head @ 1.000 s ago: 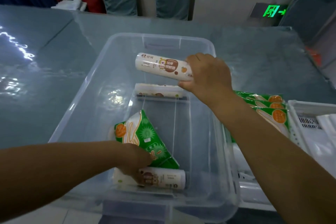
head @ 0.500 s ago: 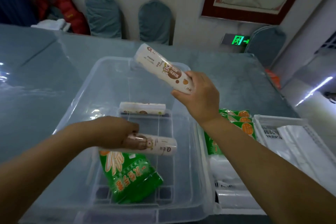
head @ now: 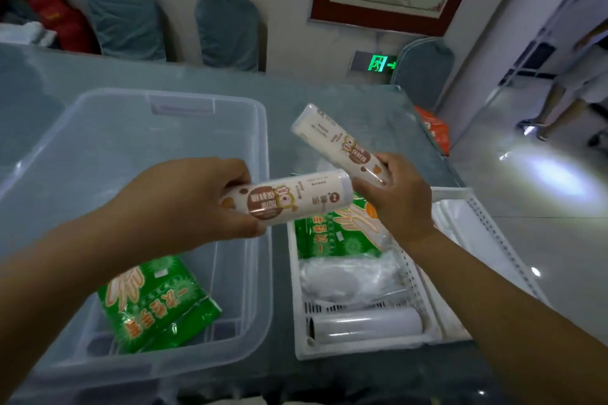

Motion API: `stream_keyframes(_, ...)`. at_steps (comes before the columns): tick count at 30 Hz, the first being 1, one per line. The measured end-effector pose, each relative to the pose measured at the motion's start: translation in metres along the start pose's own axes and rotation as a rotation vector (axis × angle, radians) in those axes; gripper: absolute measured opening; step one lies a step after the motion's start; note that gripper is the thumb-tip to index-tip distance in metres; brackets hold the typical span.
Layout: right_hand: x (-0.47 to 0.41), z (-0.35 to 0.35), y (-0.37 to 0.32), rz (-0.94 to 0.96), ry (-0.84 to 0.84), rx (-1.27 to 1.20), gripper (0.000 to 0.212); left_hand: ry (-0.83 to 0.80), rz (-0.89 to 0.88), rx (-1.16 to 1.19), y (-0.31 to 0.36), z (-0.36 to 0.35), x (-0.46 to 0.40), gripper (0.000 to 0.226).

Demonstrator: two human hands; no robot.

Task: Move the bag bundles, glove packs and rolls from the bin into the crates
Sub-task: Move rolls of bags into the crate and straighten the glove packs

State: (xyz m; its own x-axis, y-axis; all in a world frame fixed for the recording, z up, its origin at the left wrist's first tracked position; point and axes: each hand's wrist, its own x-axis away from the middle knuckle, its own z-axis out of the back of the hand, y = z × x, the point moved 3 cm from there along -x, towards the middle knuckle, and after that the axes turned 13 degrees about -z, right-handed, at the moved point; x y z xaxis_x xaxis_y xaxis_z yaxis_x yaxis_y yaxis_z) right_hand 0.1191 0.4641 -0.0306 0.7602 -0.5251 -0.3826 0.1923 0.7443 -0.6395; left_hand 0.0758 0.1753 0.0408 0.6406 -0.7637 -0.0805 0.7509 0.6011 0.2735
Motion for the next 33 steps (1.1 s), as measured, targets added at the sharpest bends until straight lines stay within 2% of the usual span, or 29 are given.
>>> stream_keyframes(7,-0.006,0.030,0.097,-0.052,-0.116,0.023,0.050,-0.172,-0.053,-0.227,0.090,-0.051,-0.038,0.048)
stream_keyframes(15,-0.015,0.032,0.164,-0.006,-0.252,0.017,0.050,-0.388,-0.020,-0.224,0.134,-0.186,-0.080,0.052)
stream_keyframes(21,-0.010,0.024,0.187,0.021,-0.348,0.016,0.052,-0.363,0.087,-0.064,0.122,-0.258,-0.082,0.051)
stream_keyframes(28,-0.012,0.017,0.190,0.050,-0.381,0.005,0.051,-0.263,0.106,0.152,0.104,-0.275,-0.089,0.041)
stream_keyframes(31,-0.016,0.017,0.189,0.062,-0.371,-0.003,0.052,-0.208,0.091,0.099,0.095,-0.268,-0.115,0.043)
stream_keyframes(33,-0.019,0.018,0.190,0.063,-0.367,-0.009,0.053,-0.272,0.062,0.041,0.094,-0.271,-0.131,0.048)
